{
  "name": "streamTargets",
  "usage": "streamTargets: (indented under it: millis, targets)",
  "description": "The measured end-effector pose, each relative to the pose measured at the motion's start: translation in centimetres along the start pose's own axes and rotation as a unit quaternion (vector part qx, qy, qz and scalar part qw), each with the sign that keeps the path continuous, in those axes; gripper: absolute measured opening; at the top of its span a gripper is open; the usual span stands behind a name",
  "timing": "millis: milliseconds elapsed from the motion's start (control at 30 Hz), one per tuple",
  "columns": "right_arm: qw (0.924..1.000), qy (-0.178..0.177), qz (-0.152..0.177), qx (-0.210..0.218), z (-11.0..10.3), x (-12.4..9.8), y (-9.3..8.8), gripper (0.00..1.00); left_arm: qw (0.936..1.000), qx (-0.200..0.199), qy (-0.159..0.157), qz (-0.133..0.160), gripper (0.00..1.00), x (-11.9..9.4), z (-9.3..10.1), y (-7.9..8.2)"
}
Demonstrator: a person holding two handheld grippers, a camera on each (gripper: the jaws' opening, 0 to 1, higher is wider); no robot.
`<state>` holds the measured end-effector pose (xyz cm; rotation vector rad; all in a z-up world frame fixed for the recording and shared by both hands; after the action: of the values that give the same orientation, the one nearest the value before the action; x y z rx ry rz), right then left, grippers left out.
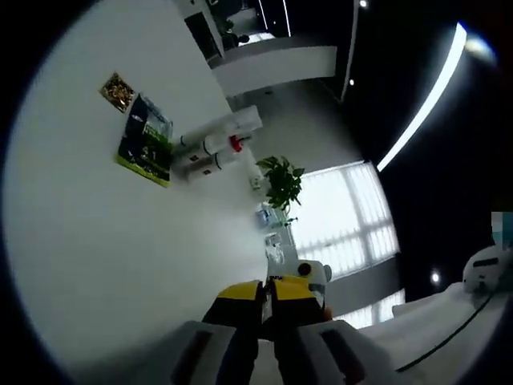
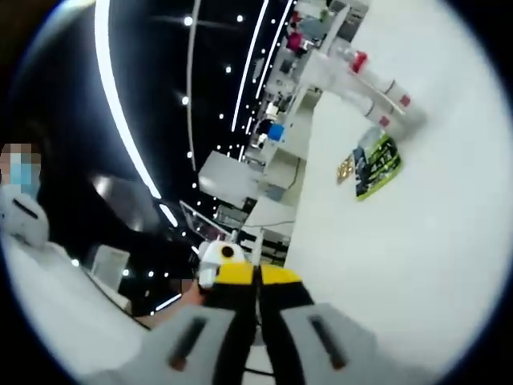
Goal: Arrange the skincare products in the storage area until every visible bottle or jar stands upright without overlapping.
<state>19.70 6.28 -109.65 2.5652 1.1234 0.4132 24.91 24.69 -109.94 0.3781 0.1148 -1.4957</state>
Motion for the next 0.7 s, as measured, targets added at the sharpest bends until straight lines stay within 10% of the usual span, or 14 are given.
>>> streamTargets:
  millis: [467,700]
  targets:
    - [0.9995,-0.024,0.022,0.006,0.5,-0.3,-0.1,0.15,0.9994,0.015,0.013,0.028,0.01,-1.3,-0.5,1.2]
    - [0.9909,-0.112,-0.021,-0.072,0.9,-0.5,-0.1,0.37,0.9978,0.003,0.036,0.054,0.0,-2.2,-1.7,2.8]
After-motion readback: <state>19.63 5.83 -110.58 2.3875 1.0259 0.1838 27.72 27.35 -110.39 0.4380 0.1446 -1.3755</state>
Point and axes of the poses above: the point that each gripper's makers call its tool centre point, and the gripper's own axes: x roughly forward along the fingers, z roughly to its right, y roughly out of its top, the point moved 9 cm from there along -x, roughly backward along the fingers, and after that the axes turned 11 degrees about y, right-handed, at the moved point
